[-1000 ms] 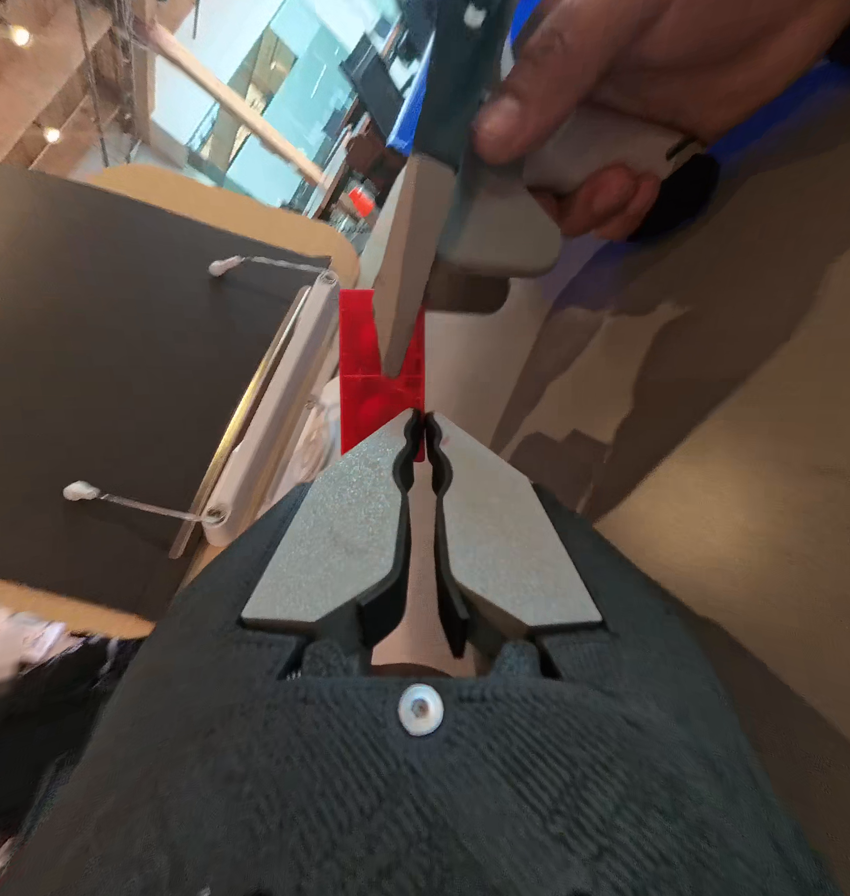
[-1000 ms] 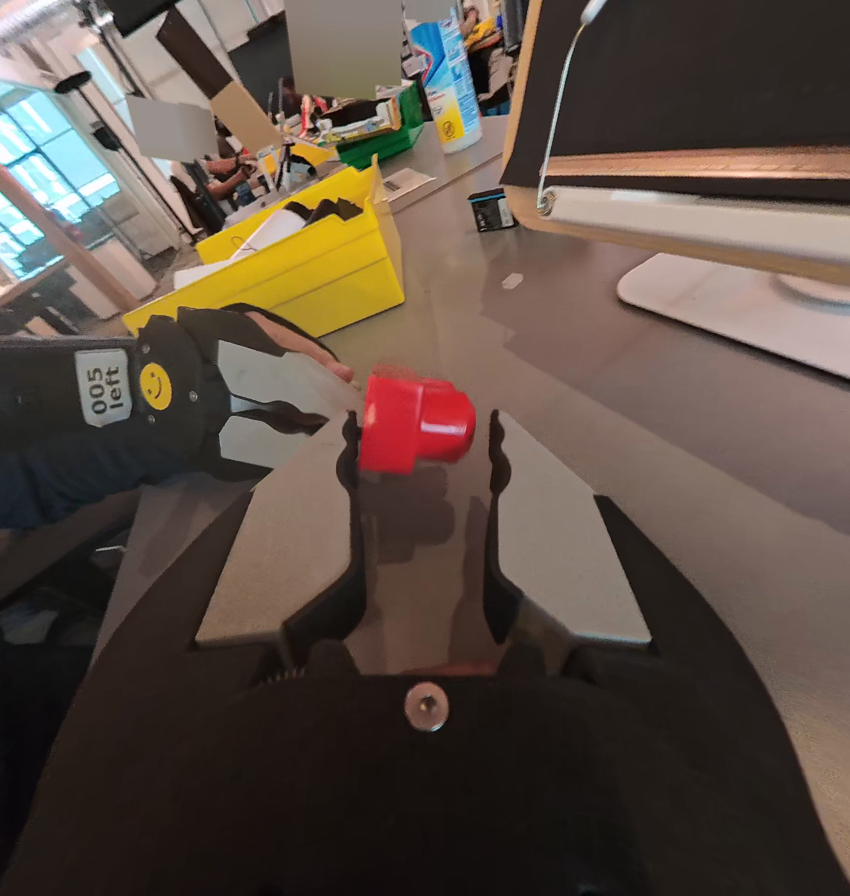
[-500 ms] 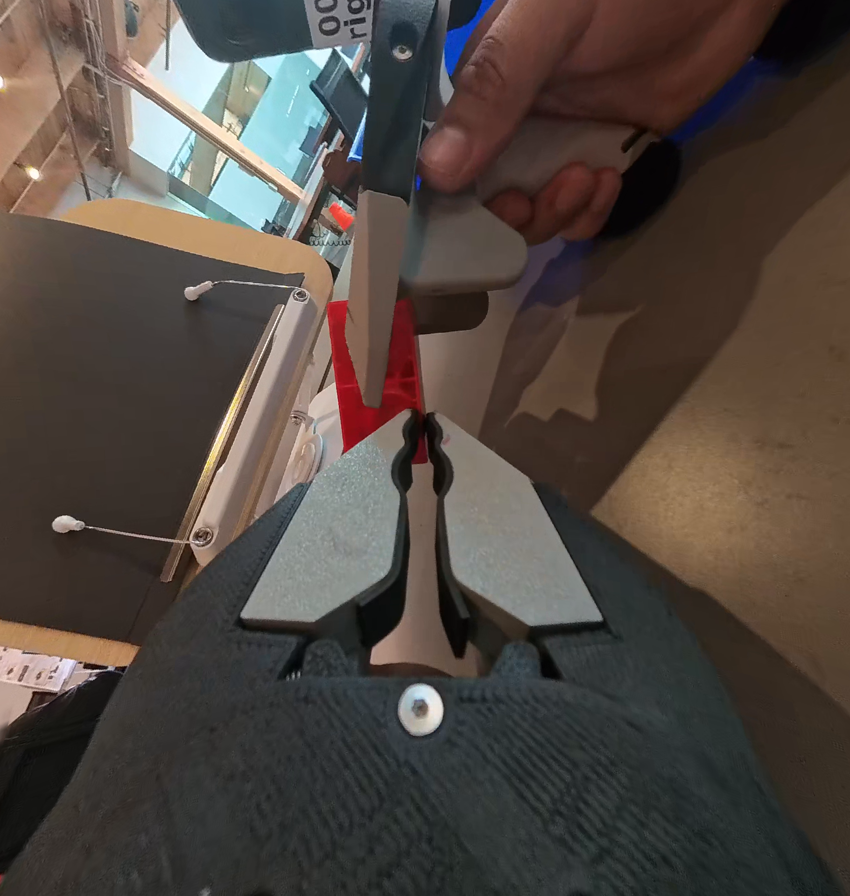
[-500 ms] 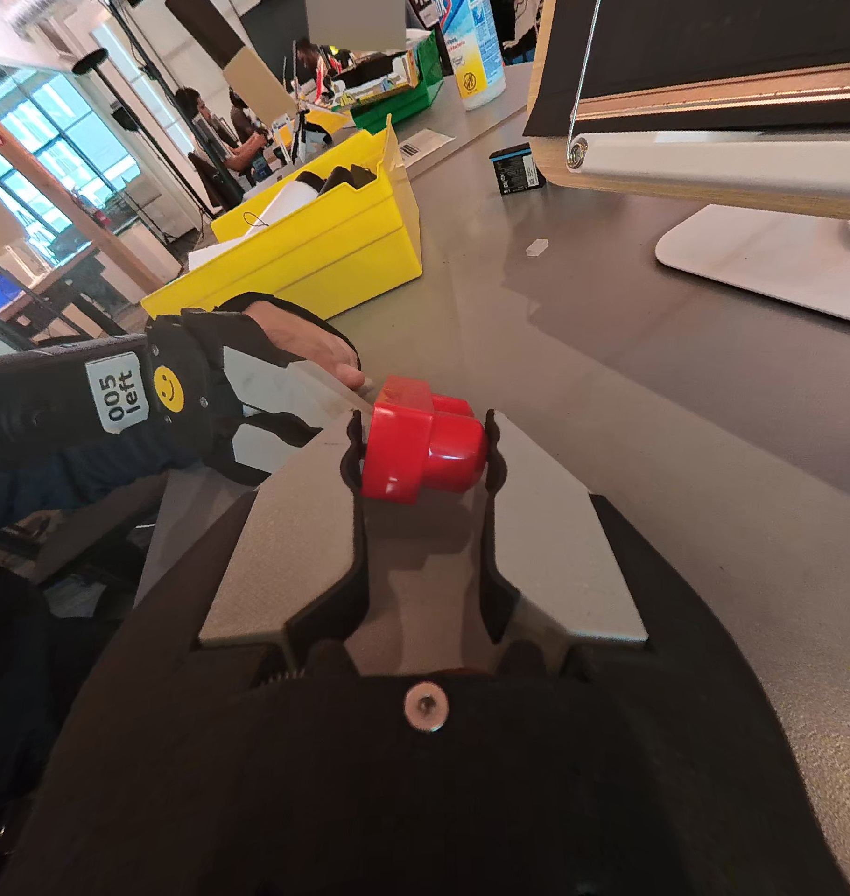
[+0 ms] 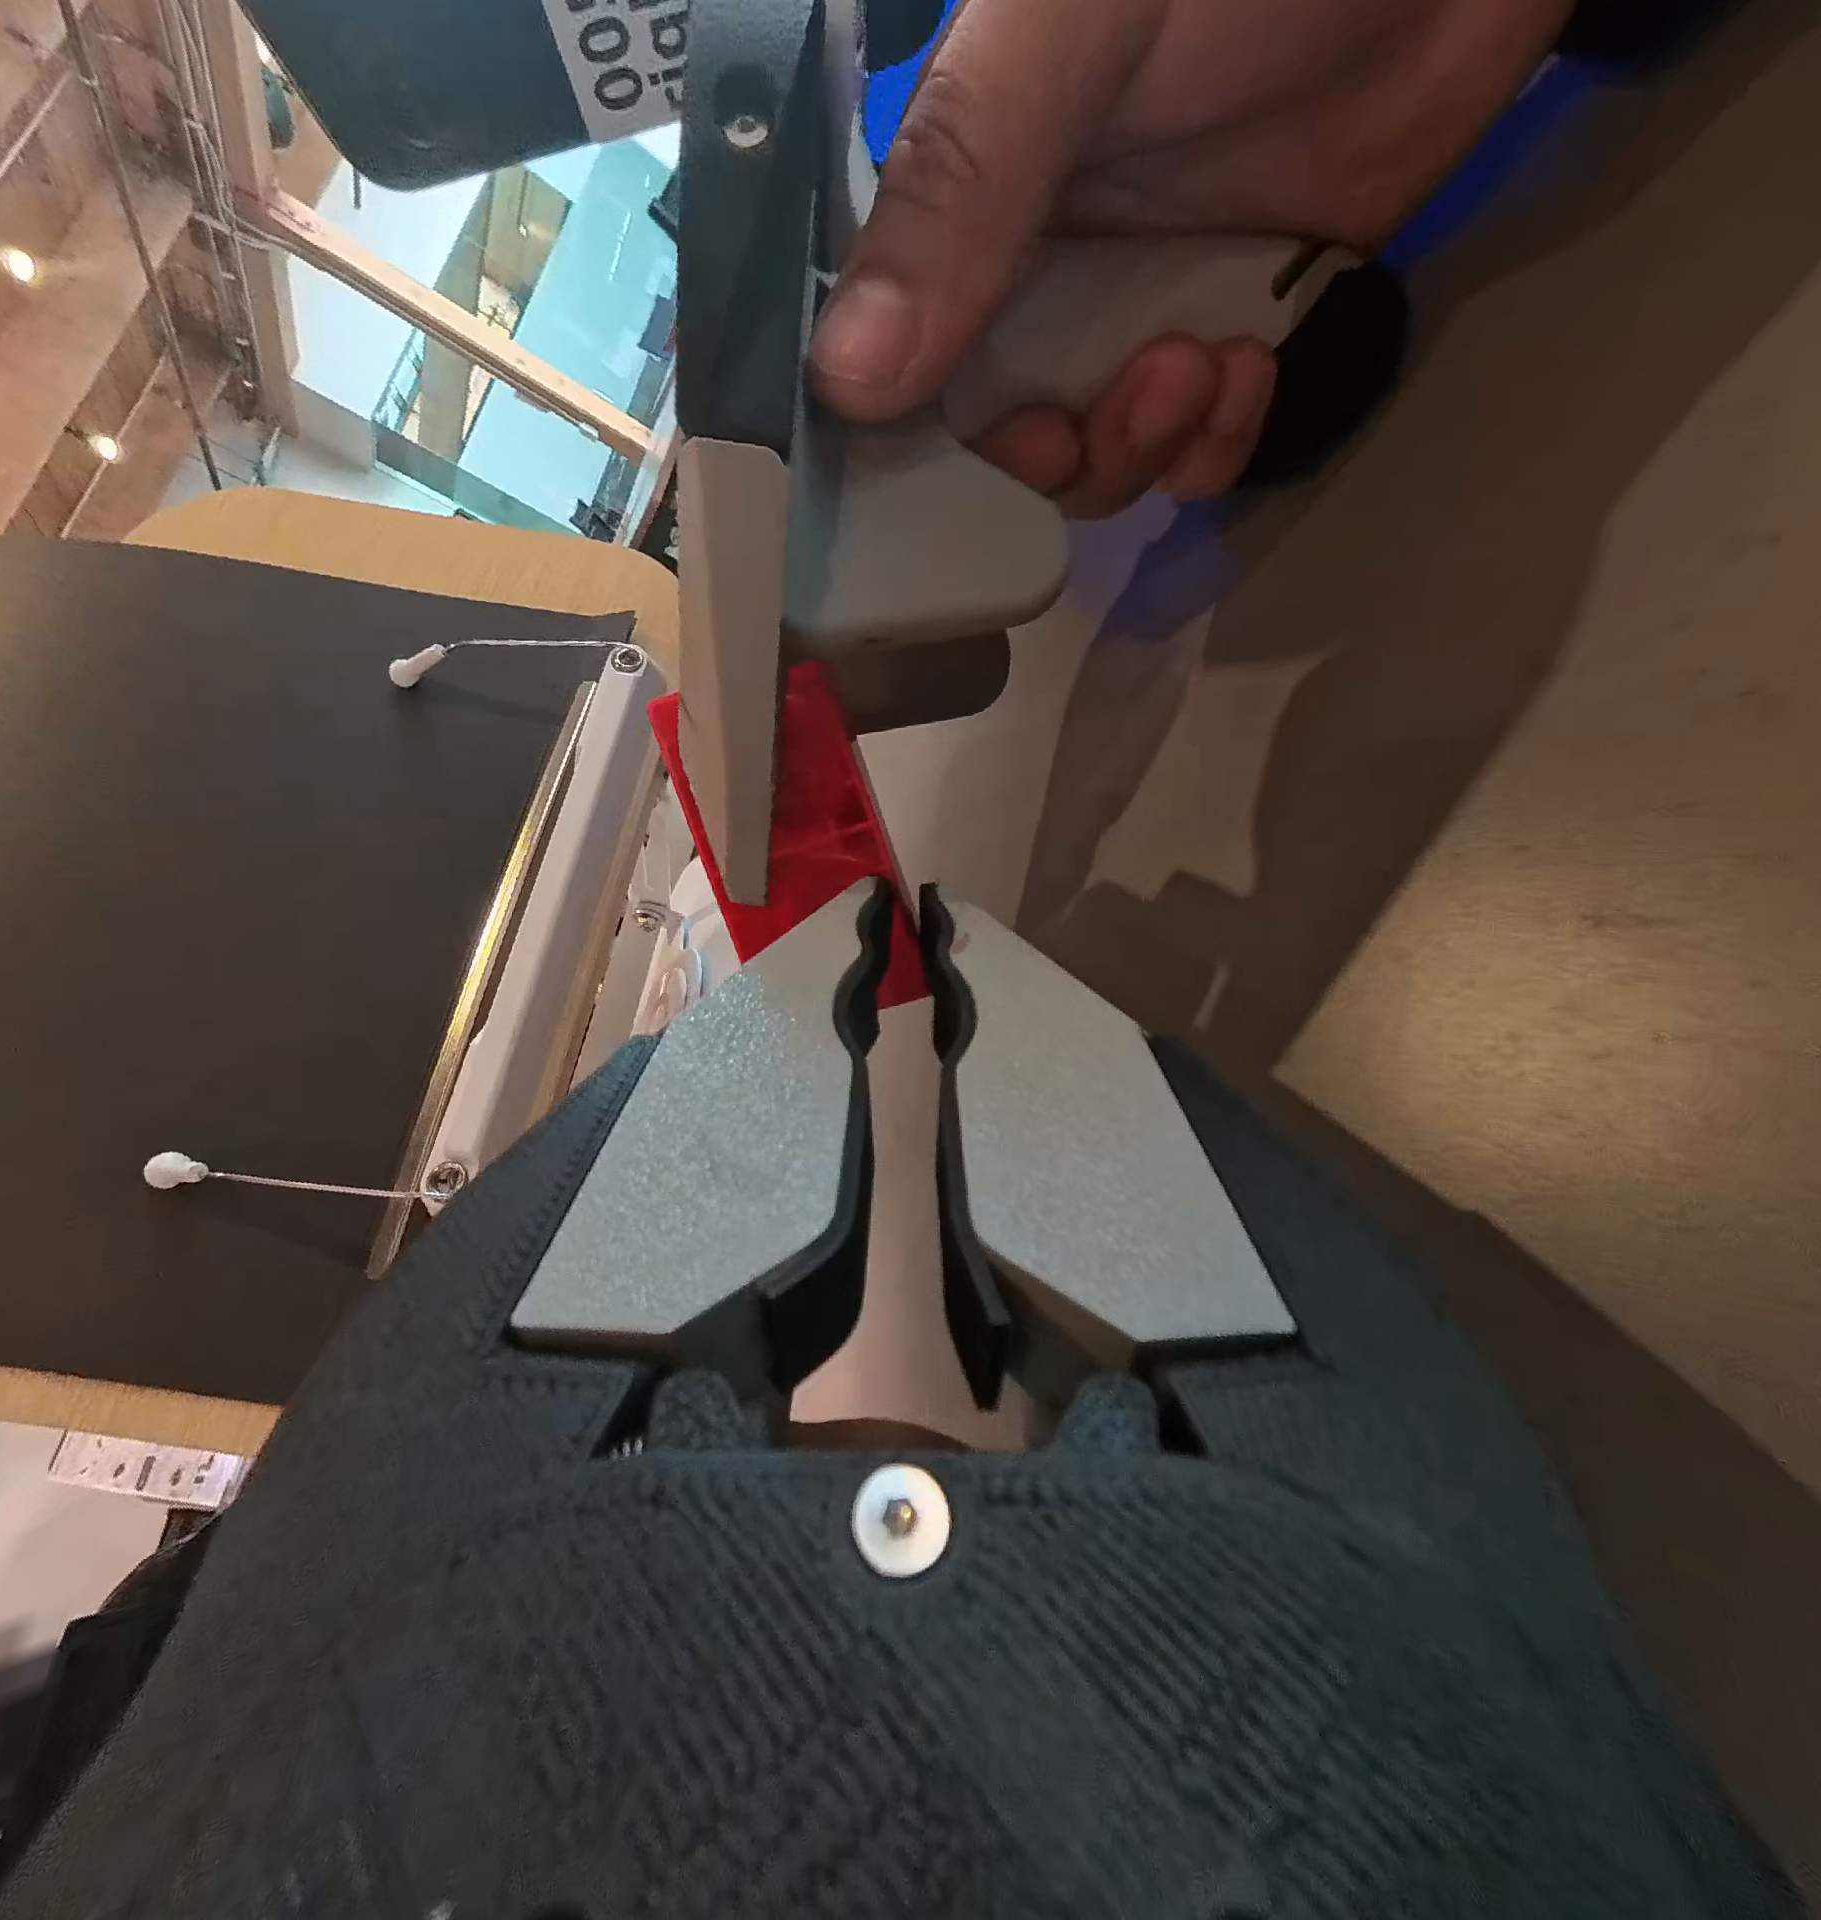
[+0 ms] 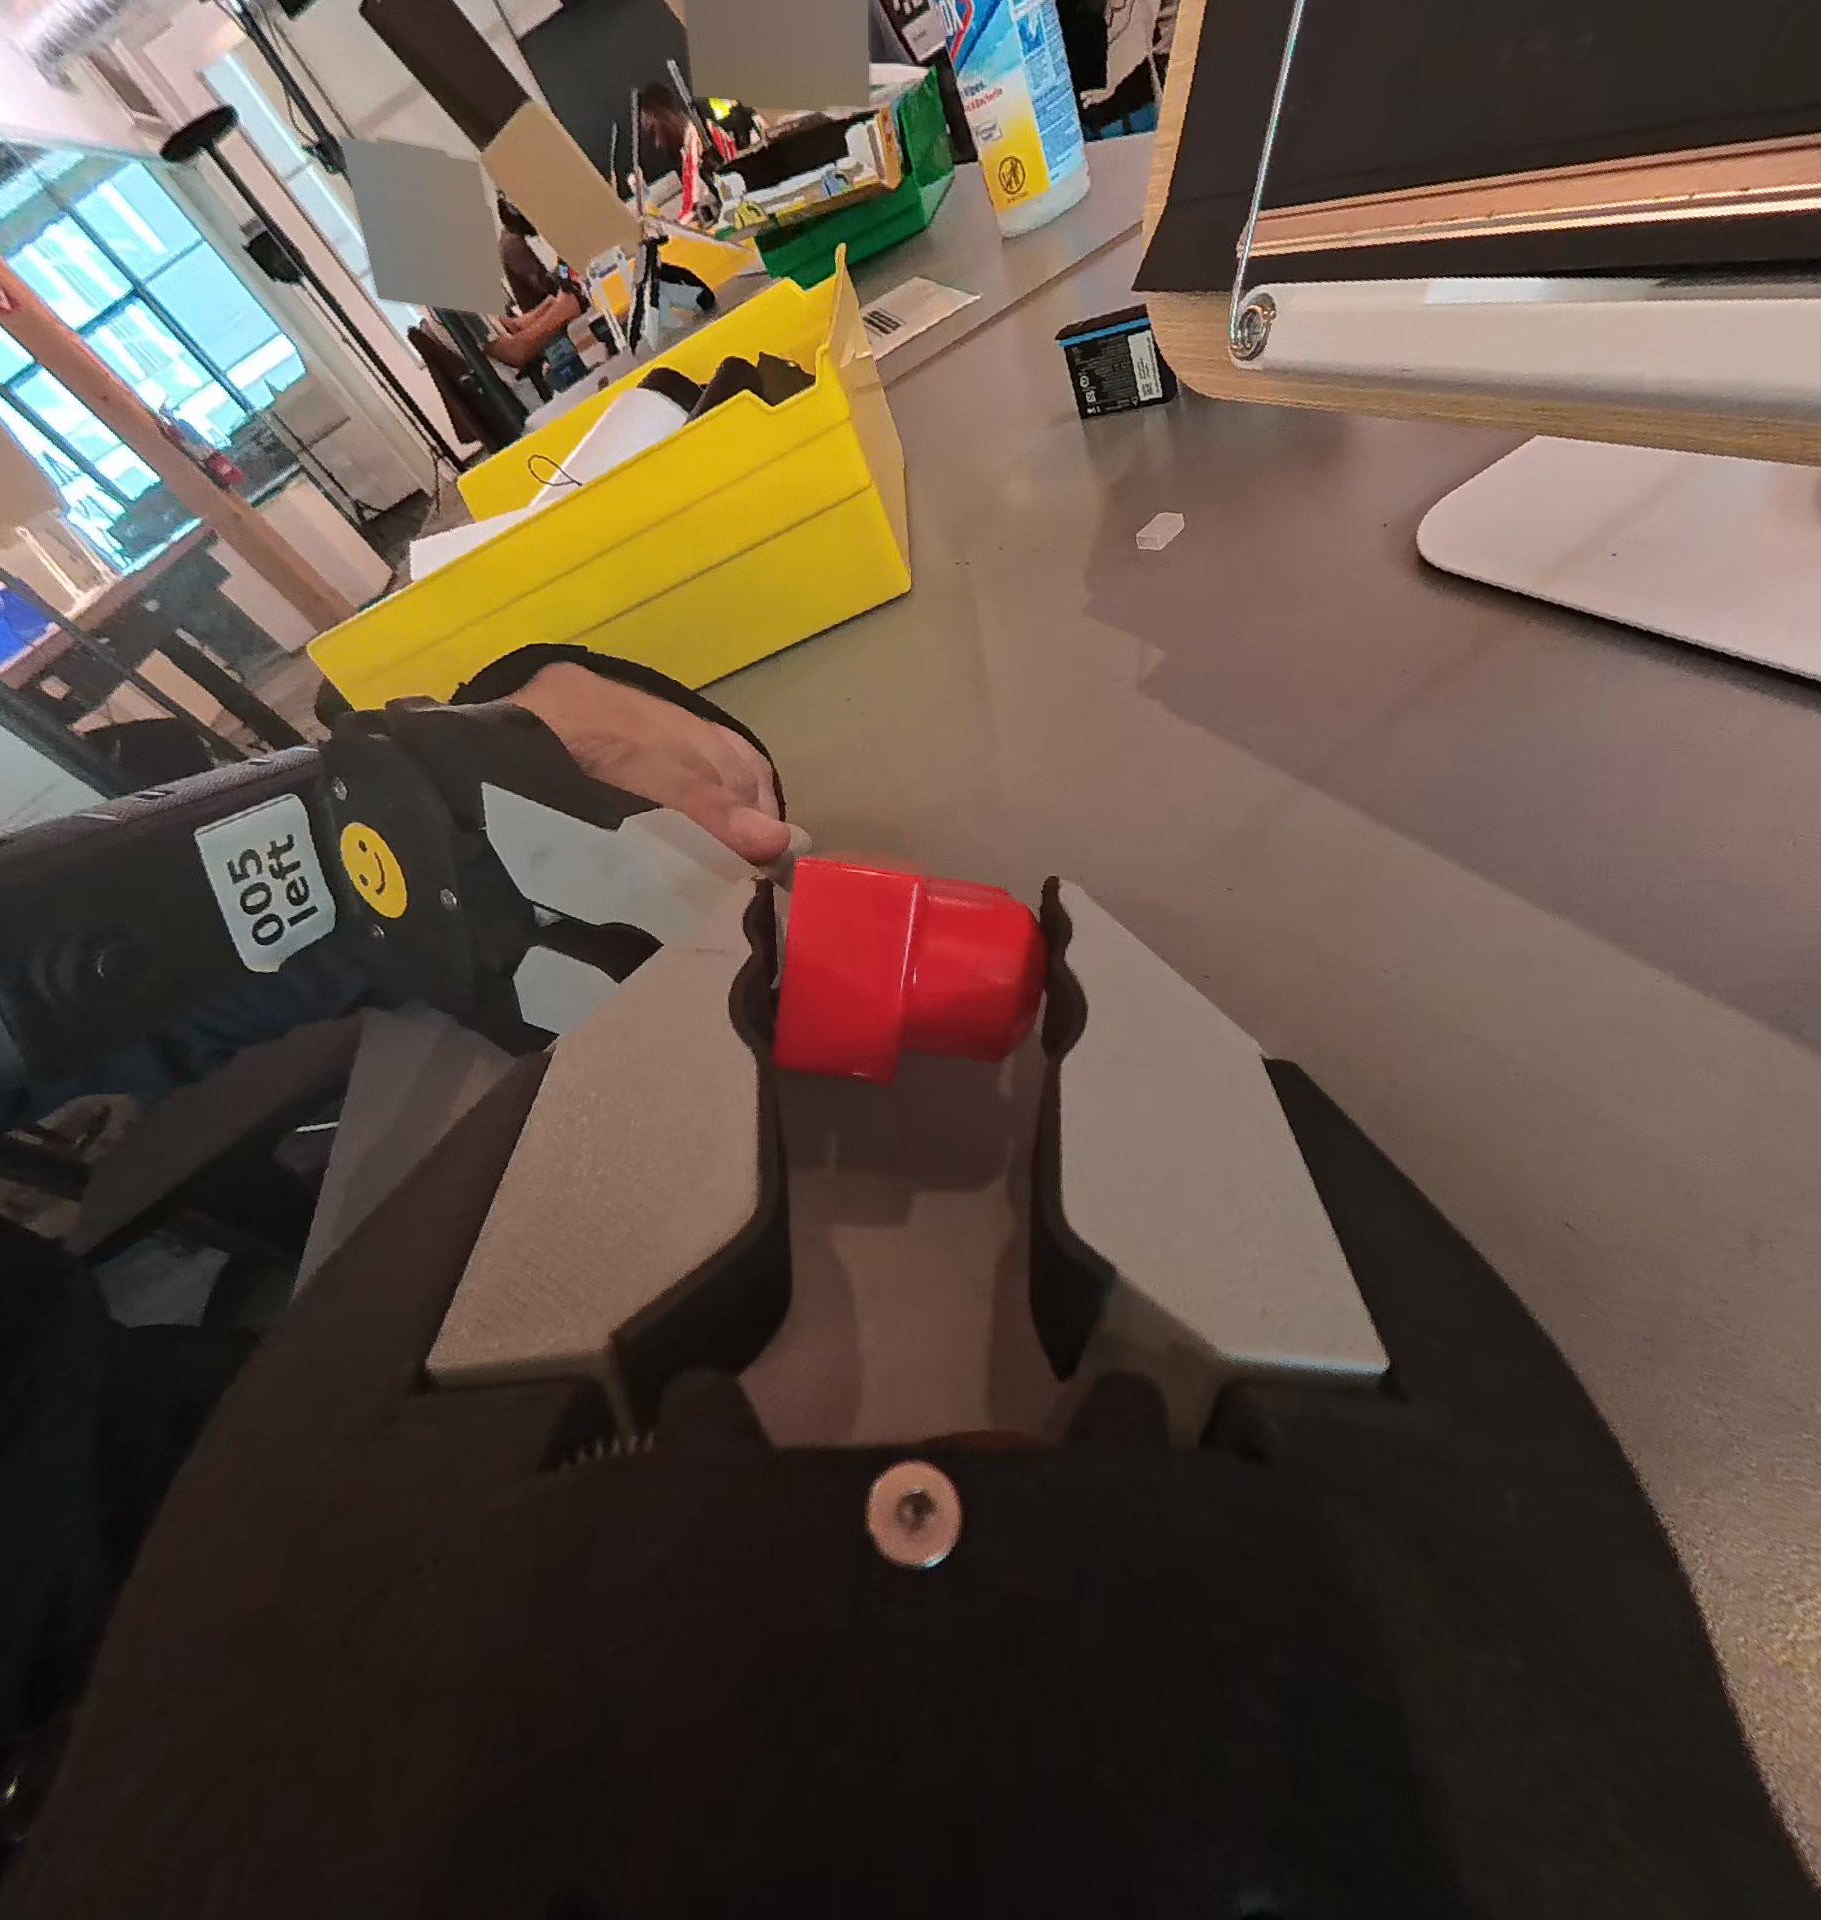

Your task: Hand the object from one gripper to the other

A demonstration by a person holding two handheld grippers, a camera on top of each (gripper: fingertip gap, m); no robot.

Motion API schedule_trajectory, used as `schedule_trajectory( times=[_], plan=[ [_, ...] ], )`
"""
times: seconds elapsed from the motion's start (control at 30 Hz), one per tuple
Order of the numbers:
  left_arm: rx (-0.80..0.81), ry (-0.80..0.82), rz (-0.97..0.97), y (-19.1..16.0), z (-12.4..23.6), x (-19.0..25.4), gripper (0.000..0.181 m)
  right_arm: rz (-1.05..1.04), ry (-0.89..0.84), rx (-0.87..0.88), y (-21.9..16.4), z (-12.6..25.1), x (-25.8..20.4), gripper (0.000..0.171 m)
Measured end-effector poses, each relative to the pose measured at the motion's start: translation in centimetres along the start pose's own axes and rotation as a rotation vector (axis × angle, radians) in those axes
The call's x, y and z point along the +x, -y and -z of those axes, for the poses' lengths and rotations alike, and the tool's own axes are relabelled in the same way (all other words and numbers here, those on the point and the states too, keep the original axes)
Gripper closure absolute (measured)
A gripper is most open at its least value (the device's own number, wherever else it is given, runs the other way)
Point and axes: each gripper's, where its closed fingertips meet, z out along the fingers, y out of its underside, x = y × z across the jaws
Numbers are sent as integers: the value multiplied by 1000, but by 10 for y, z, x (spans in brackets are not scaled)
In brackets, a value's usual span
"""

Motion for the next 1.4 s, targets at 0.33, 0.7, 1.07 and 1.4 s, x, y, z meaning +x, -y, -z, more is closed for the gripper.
schedule_trajectory(
  times=[0.33, 0.7, 1.07, 1.4],
  plan=[
    [-3, 7, -24, 0, 1, 0, 179, 2, -1, -1, 0, 0, 0, 123],
    [2, 8, -21, 1, 1, 1, 179, 13, -7, -1, 0, 0, -1, 124],
    [23, 50, 37, 4, 4, -11, 179, 57, -43, 62, 14, 9, 0, 124],
    [30, 75, 257, -4, 6, -30, 172, 93, -180, 121, 27, 25, 19, 126]
  ],
)
